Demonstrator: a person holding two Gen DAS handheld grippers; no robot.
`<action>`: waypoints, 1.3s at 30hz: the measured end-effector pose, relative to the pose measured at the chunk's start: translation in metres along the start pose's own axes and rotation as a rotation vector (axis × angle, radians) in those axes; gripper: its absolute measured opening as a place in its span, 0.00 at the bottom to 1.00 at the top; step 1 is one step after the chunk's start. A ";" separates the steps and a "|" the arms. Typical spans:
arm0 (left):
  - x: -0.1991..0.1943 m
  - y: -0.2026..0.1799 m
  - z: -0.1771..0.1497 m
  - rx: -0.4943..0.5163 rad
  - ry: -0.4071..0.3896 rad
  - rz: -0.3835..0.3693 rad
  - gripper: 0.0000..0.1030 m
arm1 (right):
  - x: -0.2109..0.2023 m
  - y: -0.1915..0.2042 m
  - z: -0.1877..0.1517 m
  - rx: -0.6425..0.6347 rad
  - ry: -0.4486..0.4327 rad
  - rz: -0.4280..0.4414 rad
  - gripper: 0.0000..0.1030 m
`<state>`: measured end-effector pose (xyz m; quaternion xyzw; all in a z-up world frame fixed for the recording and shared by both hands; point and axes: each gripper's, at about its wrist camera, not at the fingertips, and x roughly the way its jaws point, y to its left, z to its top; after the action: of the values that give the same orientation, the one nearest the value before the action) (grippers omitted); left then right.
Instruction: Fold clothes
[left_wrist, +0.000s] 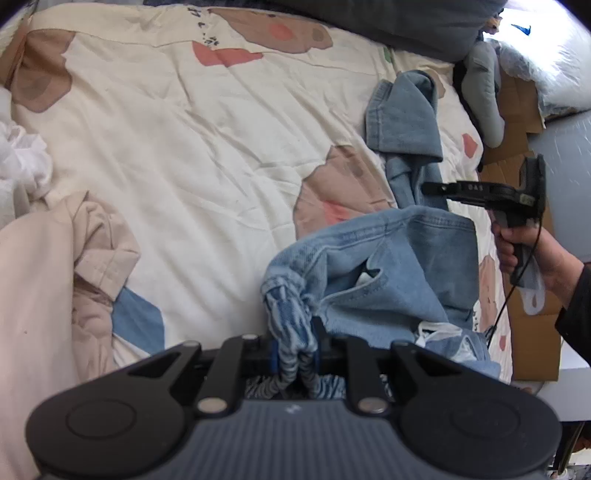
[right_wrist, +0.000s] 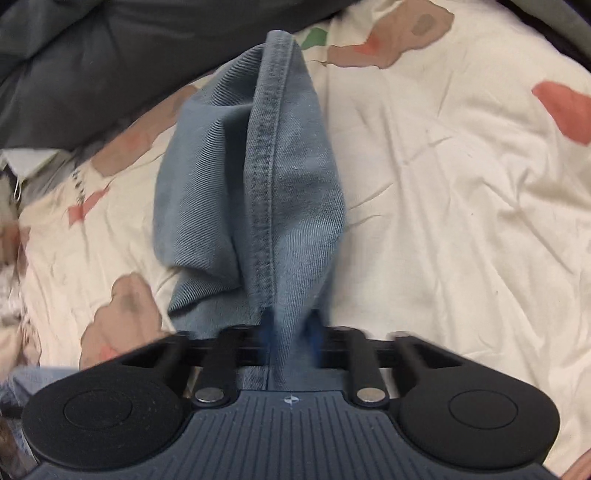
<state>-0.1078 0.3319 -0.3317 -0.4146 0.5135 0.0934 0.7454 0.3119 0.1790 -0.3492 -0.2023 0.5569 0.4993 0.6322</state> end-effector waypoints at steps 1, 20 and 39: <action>-0.001 -0.001 0.000 0.004 -0.003 0.000 0.17 | -0.006 -0.002 0.000 0.005 -0.004 0.008 0.05; -0.012 -0.047 0.027 0.181 -0.023 0.035 0.16 | -0.177 -0.092 -0.106 0.304 -0.177 -0.223 0.02; -0.038 -0.118 0.061 0.373 -0.119 0.023 0.15 | -0.321 -0.080 -0.328 0.727 -0.397 -0.406 0.02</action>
<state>-0.0163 0.3114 -0.2306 -0.2572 0.4818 0.0294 0.8372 0.2543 -0.2511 -0.1800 0.0272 0.5132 0.1665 0.8415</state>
